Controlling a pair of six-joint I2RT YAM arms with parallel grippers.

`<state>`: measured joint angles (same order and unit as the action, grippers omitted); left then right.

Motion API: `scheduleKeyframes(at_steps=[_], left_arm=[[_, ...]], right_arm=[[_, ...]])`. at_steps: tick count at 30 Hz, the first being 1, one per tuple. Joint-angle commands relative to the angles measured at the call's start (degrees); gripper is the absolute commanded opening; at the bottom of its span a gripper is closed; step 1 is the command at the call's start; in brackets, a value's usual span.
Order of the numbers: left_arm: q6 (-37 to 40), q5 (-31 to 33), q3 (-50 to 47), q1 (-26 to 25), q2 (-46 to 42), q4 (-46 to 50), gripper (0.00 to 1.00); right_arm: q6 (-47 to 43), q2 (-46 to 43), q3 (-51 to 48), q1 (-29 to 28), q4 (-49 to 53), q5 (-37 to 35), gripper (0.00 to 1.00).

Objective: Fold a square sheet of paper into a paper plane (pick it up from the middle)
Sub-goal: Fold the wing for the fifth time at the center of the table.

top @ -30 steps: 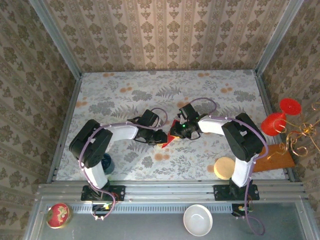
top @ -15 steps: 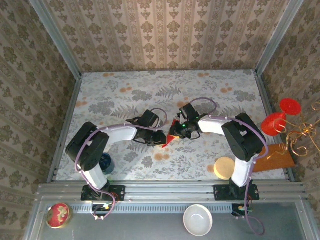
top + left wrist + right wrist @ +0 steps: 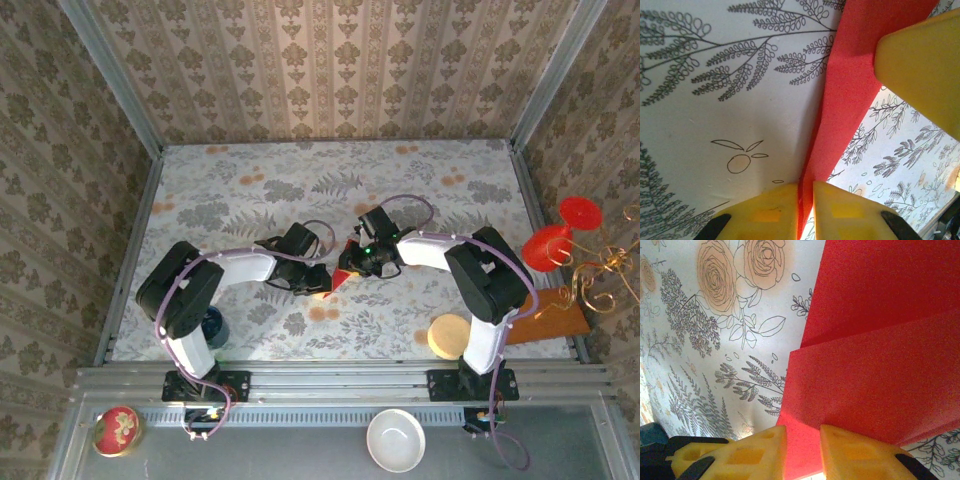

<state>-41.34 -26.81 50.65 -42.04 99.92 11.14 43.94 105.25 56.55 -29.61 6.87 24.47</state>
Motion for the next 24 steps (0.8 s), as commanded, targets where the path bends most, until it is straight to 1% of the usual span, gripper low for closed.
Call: scheduleKeyframes(at_steps=[1,9,15,19,24], left_arm=[[0.4,0.3,-1.2,-0.3,1.6,2.1,0.16],[0.5,0.5,-1.5,-0.4,1.2,2.5,0.16],[0.1,0.3,-1.1,-0.5,-1.1,2.6,0.17],[0.2,2.4,-0.2,-0.3,-4.8,4.4,0.19],[-0.4,7.1,-0.3,0.3,-9.6,6.6,0.22]], right_arm=[[0.8,-0.6,-0.6,0.5,0.7,0.2,0.27],[0.6,0.9,-0.5,0.5,2.5,-1.2,0.27],[0.8,-0.2,-0.8,0.5,0.6,0.8,0.27],[0.7,-1.4,-0.9,0.5,-0.8,2.3,0.27],[0.9,-1.0,-1.2,0.5,-1.7,3.8,0.27]])
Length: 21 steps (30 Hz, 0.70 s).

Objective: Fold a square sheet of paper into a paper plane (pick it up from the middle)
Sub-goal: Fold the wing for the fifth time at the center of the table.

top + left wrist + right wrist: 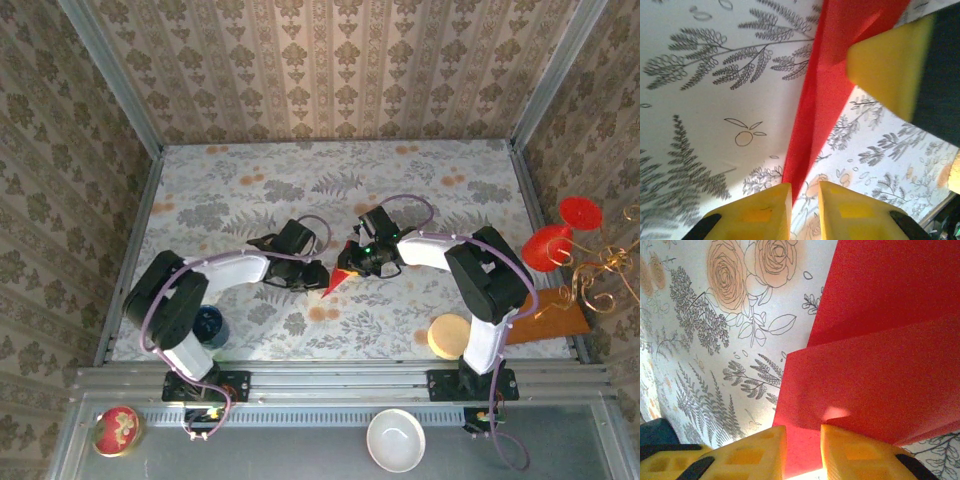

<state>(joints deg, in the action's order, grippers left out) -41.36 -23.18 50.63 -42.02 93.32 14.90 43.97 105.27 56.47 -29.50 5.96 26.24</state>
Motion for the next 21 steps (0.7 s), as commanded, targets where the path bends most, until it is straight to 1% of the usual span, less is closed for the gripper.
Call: scheduleKeyframes(at_steps=[1,4,8,10,13,21], left_arm=[[-0.6,3.4,-0.5,0.4,-3.7,2.4,0.22],[-0.9,1.0,-0.4,0.0,-4.4,-0.2,0.20],[-0.8,-1.4,2.3,-2.1,-0.9,-1.9,0.15],[-0.7,-1.6,3.4,-2.6,1.3,-1.6,0.11],[-0.8,-1.6,4.2,-2.5,3.3,-1.7,0.09],[-1.5,-2.3,4.7,-2.0,6.5,-2.3,0.06]], right_arm=[[1.0,-1.0,-1.2,0.4,-0.9,2.2,0.27],[1.2,-1.1,-1.3,0.4,-1.3,2.5,0.27],[1.4,-1.0,-1.3,0.4,-1.7,2.8,0.27],[1.5,-0.9,-1.3,0.4,-1.6,2.8,0.27],[1.4,-0.9,-1.4,0.4,-1.6,2.8,0.27],[1.2,-0.9,-1.4,0.4,-1.3,2.9,0.27]])
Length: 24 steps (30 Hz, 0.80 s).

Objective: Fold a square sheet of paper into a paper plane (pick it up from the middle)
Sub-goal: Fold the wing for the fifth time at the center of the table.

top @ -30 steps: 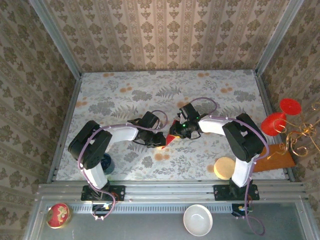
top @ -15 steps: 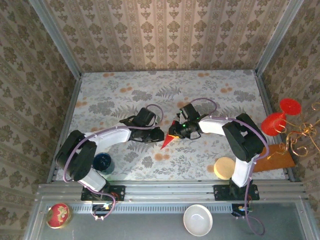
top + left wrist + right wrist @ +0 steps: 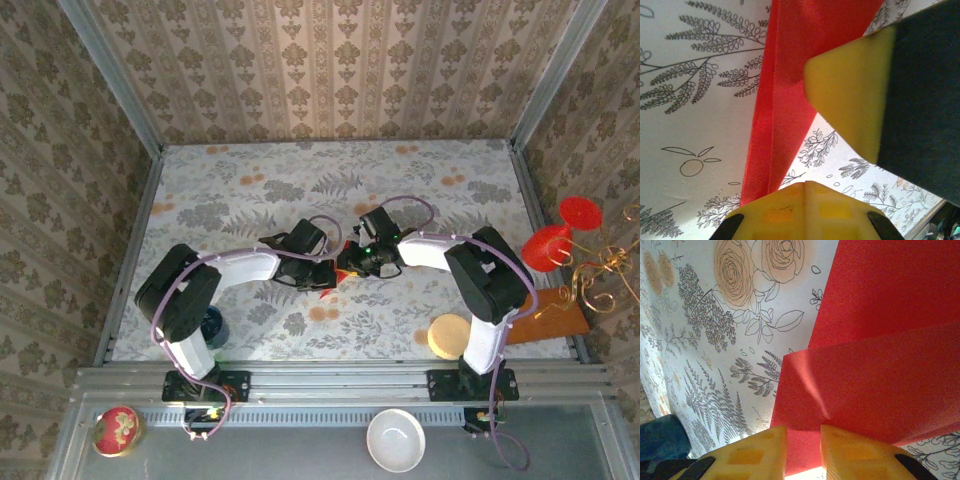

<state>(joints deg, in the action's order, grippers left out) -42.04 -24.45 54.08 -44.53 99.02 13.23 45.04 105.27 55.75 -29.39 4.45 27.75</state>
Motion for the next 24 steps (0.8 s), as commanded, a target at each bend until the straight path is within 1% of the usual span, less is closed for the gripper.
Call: scheduleKeyframes(at_steps=[1,24], left_arm=[[-0.9,-1.0,1.0,0.7,0.9,-0.8,0.06],[-1.5,-1.8,-1.7,2.0,3.1,-2.2,0.05]], right_arm=[[0.1,-0.9,-0.6,0.3,0.3,1.3,0.27],[-1.1,1.9,1.1,0.2,3.3,-0.3,0.26]])
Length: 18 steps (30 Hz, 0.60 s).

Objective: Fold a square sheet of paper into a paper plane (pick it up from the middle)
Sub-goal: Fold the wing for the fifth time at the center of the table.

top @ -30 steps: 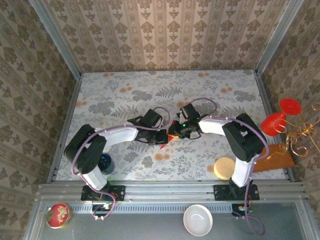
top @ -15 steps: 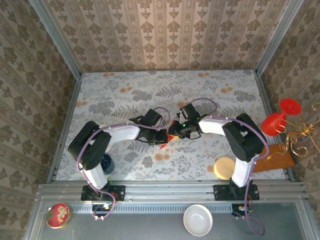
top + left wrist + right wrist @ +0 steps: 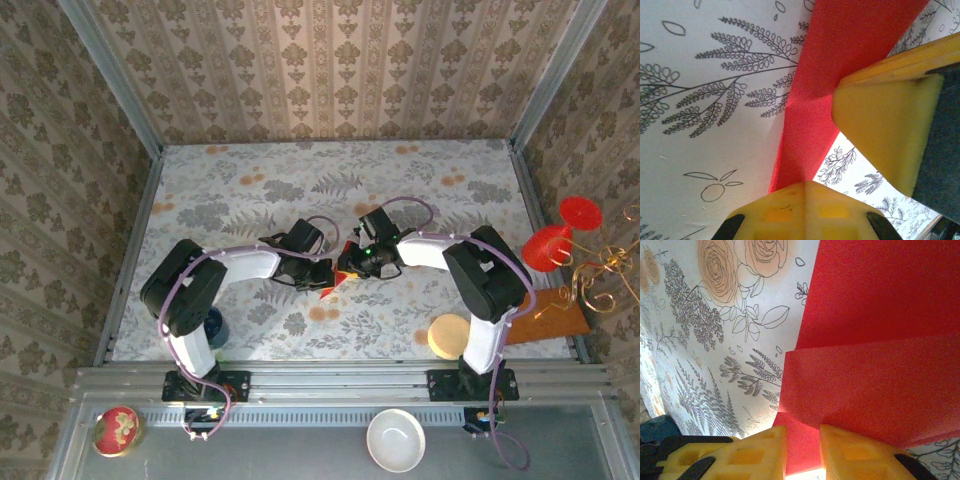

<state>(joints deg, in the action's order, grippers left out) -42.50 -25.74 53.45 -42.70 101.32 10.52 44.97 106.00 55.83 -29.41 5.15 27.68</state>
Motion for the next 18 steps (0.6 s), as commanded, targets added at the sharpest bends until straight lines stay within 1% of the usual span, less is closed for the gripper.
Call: scheduleKeyframes(at_steps=[1,10,18], left_arm=[[-1.0,-0.6,-1.2,0.2,0.9,0.5,0.05],[-0.8,-0.6,-1.4,0.3,1.7,1.1,0.05],[0.8,-0.7,-1.2,0.0,1.6,4.4,0.04]], right_arm=[[-1.0,1.2,1.0,0.2,2.7,-0.2,0.26],[-1.4,1.7,1.3,0.2,3.6,-0.8,0.26],[-2.0,2.5,1.8,0.1,5.3,-2.1,0.25]])
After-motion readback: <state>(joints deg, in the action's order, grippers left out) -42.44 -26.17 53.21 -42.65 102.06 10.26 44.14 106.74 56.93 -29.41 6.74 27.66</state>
